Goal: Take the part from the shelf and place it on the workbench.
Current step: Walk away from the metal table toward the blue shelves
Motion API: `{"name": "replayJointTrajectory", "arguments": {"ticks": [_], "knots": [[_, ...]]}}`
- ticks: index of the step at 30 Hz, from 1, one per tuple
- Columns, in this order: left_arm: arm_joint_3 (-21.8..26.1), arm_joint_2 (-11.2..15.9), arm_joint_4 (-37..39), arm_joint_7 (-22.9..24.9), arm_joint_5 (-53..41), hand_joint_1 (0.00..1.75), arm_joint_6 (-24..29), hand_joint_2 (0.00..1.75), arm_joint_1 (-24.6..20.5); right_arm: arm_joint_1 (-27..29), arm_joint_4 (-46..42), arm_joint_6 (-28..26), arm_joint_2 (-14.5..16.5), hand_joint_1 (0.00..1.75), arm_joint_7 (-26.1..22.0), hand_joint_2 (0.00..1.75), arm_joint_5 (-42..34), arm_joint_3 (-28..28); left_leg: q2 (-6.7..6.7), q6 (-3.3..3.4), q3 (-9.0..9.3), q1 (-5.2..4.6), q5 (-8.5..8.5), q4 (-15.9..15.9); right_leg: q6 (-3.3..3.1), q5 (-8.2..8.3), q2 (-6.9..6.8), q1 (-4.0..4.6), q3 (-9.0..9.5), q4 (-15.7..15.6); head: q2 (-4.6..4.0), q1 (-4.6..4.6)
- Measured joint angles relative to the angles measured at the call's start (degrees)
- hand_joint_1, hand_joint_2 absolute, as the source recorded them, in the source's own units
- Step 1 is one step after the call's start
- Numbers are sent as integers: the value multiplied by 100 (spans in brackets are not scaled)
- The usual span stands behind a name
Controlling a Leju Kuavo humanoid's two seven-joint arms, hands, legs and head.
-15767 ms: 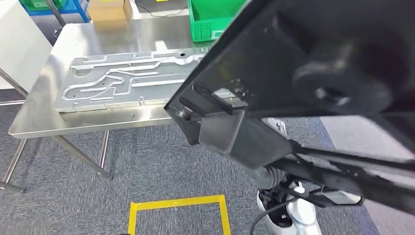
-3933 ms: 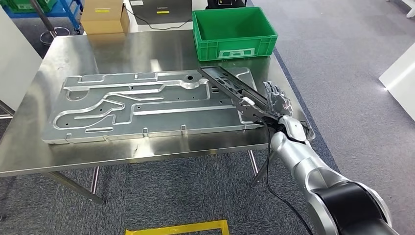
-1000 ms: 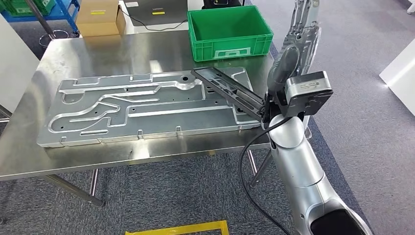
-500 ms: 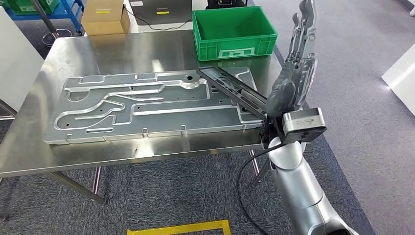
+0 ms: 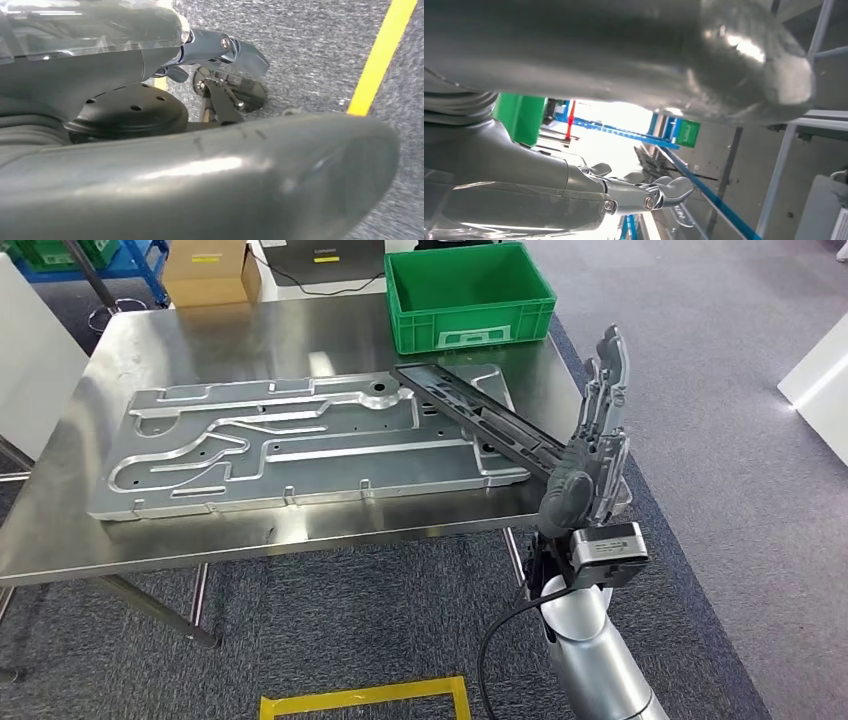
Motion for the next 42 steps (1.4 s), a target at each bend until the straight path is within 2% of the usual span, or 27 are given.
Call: {"name": "replayJointTrajectory", "arguments": {"ticks": [3, 4, 6, 8, 9, 10, 11, 13, 14, 16, 19, 21, 23, 24, 25, 26, 28, 30, 31, 32, 34, 35, 37, 39, 40, 41, 42], "knots": [[3, 9, 0, -19, 0, 0, -8, 0, 28, 265, -54, -36, -1, 0, -90, 0, -68, -58, 5, 110, -45, -18, 95, -52, 119, 68, 7, -12, -24, -4, 0, 5], [4, 12, 0, -20, 0, 0, -8, 0, 28, 320, -70, -39, -2, 0, -97, 0, -76, -75, 17, 152, -72, -14, 143, -63, 156, 6, 15, -24, -57, 38, 0, 6], [5, 20, 0, -24, 0, 0, -30, 0, 17, 400, -102, -48, -3, 0, -95, 0, -81, -116, 47, 224, -164, 2, 255, -83, 216, -395, 30, -51, -218, 413, 0, 15], [6, 34, 1, -31, 0, 0, -83, 0, 18, 493, -129, -63, -4, 0, -93, 0, -81, -144, 58, 249, -307, -1, 356, -76, 260, -926, 32, -62, -441, 1138, 0, 23], [6, 43, 1, -37, 0, 0, -107, 0, 21, 551, -137, -75, -4, 0, -93, 0, -81, -155, 59, 246, -384, -3, 408, -69, 273, -1063, 32, -64, -492, 1441, 0, 23], [7, 53, 1, -43, 0, 0, -124, 0, 23, 607, -139, -89, -4, 0, -93, 0, -81, -165, 60, 240, -460, -5, 457, -61, 276, -1078, 32, -64, -460, 1582, 0, 23], [7, 64, 0, -48, 0, 0, -133, 0, 24, 657, -140, -102, -4, 0, -93, 0, -81, -174, 61, 231, -532, -7, 505, -53, 269, -987, 32, -64, -323, 1517, 0, 24], [9, 81, 0, -57, 0, 0, -148, 0, 23, 719, -143, -119, -3, 0, -93, 0, -81, -187, 57, 201, -655, -12, 600, -41, 223, -745, 32, -59, 236, 840, 0, 22], [10, 86, 0, -61, 0, 0, -155, 0, 22, 733, -149, -121, -2, 0, -94, 0, -81, -190, 55, 176, -707, -19, 647, -37, 190, -707, 34, -41, 529, 412, 0, 22], [12, 97, 0, -67, -1, 0, -166, 0, 20, 782, -168, -123, 4, 0, -104, 0, -81, -207, 53, 109, -759, -19, 749, -50, 119, -721, 40, 4, 829, -96, 0, 26], [13, 115, 1, -64, -6, 0, -173, 0, 38, 1003, -186, -124, 19, 0, -147, 0, -81, -274, 42, 0, -798, -3, 824, -73, 2, -600, 23, 14, 785, -209, 0, 51], [13, 131, 2, -62, -12, 0, -184, 0, 56, 1137, -201, -124, 44, 0, -183, 0, -80, -308, 32, -45, -907, 6, 452, 208, -86, -454, 0, -13, 684, -259, 0, 43], [13, 151, 2, -61, -21, 0, -201, 0, 59, 1244, -225, -116, 67, 0, -195, 0, -80, -335, 33, -70, -1056, 23, -169, 895, -127, -324, -6, -1, 523, -252, 0, 33], [13, 163, 2, -62, -26, 0, -210, 0, 58, 1299, -234, -109, 70, 0, -195, 0, -81, -348, 33, -84, -1094, 27, -353, 1238, -128, -263, -11, 5, 437, -241, 0, 33], [13, 176, 2, -64, -34, 0, -216, 0, 56, 1348, -237, -96, 73, 0, -196, 0, -83, -360, 33, -93, -1072, 27, -394, 1471, -125, -201, -15, 10, 341, -223, 0, 33], [13, 187, 2, -66, -41, 0, -221, 0, 55, 1382, -236, -81, 74, 0, -199, 0, -89, -371, 33, -95, -965, 26, -302, 1524, -117, -142, -17, 12, 239, -197, 0, 33], [13, 207, 2, -69, -53, 0, -225, 0, 46, 1412, -236, -47, 75, 0, -208, 0, -110, -394, 33, -73, -487, 25, -28, 1084, -89, -39, -14, 13, 52, -124, 0, 32], [12, 225, 2, -77, -58, 0, -227, 0, 21, 1417, -237, -19, 82, 0, -231, 0, -143, -421, 30, -18, 109, -1, -79, 281, -33, 48, -13, 21, -69, -54, 0, 35], [11, 232, 2, -82, -60, 0, -227, 0, 9, 1416, -236, -10, 87, 0, -250, 0, -160, -434, 27, 16, 292, -17, -158, -9, 0, 93, -18, 20, -96, -35, 0, 36], [10, 238, 2, -85, -63, 0, -227, 0, 1, 1412, -233, -5, 93, 0, -267, 0, -172, -446, 25, 52, 356, -37, -210, -147, 35, 141, -24, 16, -105, -37, 0, 33], [6, 244, 2, -86, -70, 0, -227, 0, 4, 1404, -223, -5, 99, 0, -288, 0, -191, -473, 41, 142, 290, -34, -115, -183, 104, 195, -21, 1, -119, -42, 0, 27], [4, 245, 2, -86, -75, 0, -228, 0, 3, 1401, -218, -7, 101, 0, -290, 0, -196, -488, 56, 193, 238, -27, -45, -193, 134, 92, -10, -6, -154, 22, 0, 33], [0, 245, 2, -85, -96, 0, -235, 0, -3, 1399, -214, -14, 101, 0, -290, 0, -201, -516, 89, 265, 91, -12, 111, -211, 183, -445, 13, -30, -299, 471, 0, 50], [-5, 251, 2, -85, -123, 0, -257, 0, -5, 1413, -215, -32, 101, 0, -289, 0, -203, -530, 99, 283, -103, -16, 263, -200, 227, -970, 14, -51, -453, 1202, 0, 58], [-10, 254, 2, -85, -137, 0, -272, 0, -4, 1433, -217, -46, 101, 0, -289, 0, -203, -539, 102, 276, -208, -17, 337, -189, 243, -1027, 13, -61, -466, 1480, 0, 58], [-16, 258, 2, -85, -150, 0, -284, 0, -3, 1455, -220, -66, 101, 0, -289, 0, -203, -547, 104, 265, -315, -17, 408, -175, 251, -941, 13, -68, -399, 1593, 0, 58], [-23, 261, 2, -85, -161, 0, -294, 0, -2, 1476, -226, -85, 101, 0, -289, 0, -203, -555, 105, 249, -417, -17, 474, -158, 248, -777, 13, -74, -228, 1503, 0, 58]]}}
